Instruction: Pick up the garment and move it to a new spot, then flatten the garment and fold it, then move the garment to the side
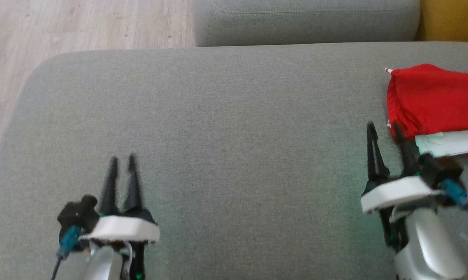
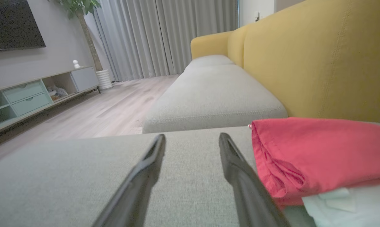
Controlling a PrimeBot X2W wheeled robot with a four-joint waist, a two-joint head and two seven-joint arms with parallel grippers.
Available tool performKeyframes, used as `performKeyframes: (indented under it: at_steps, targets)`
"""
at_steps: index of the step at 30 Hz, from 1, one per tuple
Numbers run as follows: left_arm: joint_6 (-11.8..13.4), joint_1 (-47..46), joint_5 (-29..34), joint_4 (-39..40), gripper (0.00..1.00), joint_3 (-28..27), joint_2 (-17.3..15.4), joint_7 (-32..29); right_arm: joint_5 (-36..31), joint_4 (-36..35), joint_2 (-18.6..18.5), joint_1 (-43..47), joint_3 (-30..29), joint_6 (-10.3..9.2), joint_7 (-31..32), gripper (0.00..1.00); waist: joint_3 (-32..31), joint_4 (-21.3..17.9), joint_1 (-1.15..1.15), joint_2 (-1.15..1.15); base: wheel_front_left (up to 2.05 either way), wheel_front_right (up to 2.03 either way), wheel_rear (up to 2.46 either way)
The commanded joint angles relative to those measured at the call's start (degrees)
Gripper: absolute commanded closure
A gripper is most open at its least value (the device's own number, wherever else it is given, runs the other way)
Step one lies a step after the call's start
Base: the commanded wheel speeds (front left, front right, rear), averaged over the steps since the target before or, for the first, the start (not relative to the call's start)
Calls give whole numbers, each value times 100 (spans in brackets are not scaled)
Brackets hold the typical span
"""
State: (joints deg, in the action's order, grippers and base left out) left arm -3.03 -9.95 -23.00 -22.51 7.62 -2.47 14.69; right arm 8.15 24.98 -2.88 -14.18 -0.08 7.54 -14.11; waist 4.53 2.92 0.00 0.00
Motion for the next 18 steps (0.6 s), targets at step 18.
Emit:
performKeyframes:
  at_steps: [18]
  targets:
    - [-54,97,-844,-23,100,-174,-4,-260,1021,-12,14,170,-88,-1,260,100,-53,-36,0,0,0,0,0]
